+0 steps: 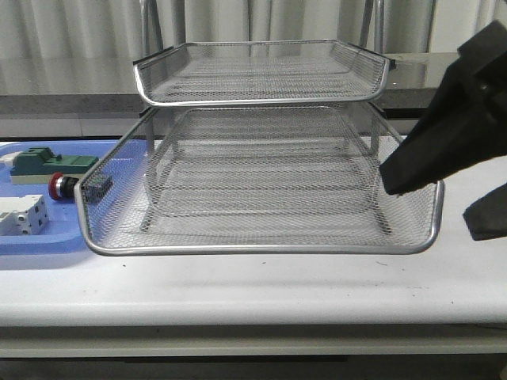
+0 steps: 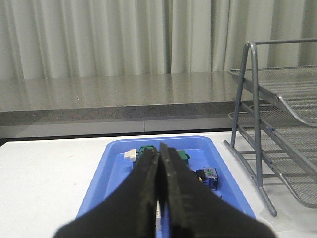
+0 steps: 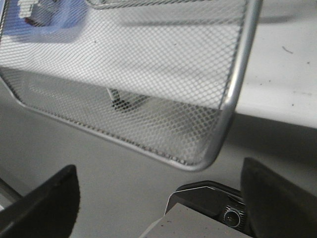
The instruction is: Place button on rack with both arms
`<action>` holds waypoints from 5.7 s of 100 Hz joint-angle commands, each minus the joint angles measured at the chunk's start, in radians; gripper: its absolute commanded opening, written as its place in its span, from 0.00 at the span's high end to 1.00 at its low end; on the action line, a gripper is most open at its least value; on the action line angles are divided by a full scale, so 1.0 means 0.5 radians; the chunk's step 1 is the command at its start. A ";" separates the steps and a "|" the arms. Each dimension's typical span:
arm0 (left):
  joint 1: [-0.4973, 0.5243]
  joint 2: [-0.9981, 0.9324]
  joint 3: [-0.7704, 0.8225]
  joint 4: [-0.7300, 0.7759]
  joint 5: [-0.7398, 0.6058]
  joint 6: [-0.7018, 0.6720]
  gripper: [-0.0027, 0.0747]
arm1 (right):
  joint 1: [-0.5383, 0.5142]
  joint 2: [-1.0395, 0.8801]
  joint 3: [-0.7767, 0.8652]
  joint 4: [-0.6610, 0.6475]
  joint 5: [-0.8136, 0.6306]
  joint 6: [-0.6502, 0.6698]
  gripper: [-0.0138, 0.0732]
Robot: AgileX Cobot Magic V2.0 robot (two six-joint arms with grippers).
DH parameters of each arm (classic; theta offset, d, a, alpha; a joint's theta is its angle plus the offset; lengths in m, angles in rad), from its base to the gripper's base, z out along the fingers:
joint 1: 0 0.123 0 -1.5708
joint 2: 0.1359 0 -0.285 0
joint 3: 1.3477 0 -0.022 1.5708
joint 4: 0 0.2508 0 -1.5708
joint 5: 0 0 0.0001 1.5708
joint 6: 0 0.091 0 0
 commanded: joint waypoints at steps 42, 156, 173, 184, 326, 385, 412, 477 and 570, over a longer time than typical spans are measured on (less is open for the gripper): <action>-0.001 -0.060 0.067 -0.001 -0.148 -0.011 0.99 | -0.004 -0.685 -0.043 -1.541 0.273 1.186 0.09; -0.001 -0.060 0.067 -0.001 -0.148 -0.011 0.99 | -0.006 -1.239 -0.484 -2.238 0.833 1.442 0.91; -0.001 -0.060 0.067 -0.001 -0.148 -0.011 0.99 | -0.006 -1.239 -0.484 -2.238 0.849 1.442 0.92; -0.001 -0.060 0.067 -0.001 -0.148 -0.011 0.99 | -0.006 -1.239 -0.484 -2.238 0.854 1.442 0.92; -0.001 0.406 -0.541 -0.337 0.000 -0.011 0.99 | -0.006 -1.239 -0.484 -2.238 0.863 1.442 0.92; -0.001 2.087 -1.883 -0.281 0.944 0.095 0.99 | -0.006 -1.239 -0.484 -2.238 0.863 1.442 0.92; -0.001 2.716 -2.401 -0.281 1.338 0.233 0.99 | -0.006 -1.239 -0.484 -2.238 0.863 1.442 0.92; -0.005 3.284 -2.973 -0.281 1.744 0.506 0.70 | -0.006 -1.239 -0.484 -2.238 0.863 1.442 0.92; -0.005 3.380 -3.070 -0.235 1.616 0.766 0.19 | -0.006 -1.239 -0.484 -2.238 0.863 1.442 0.92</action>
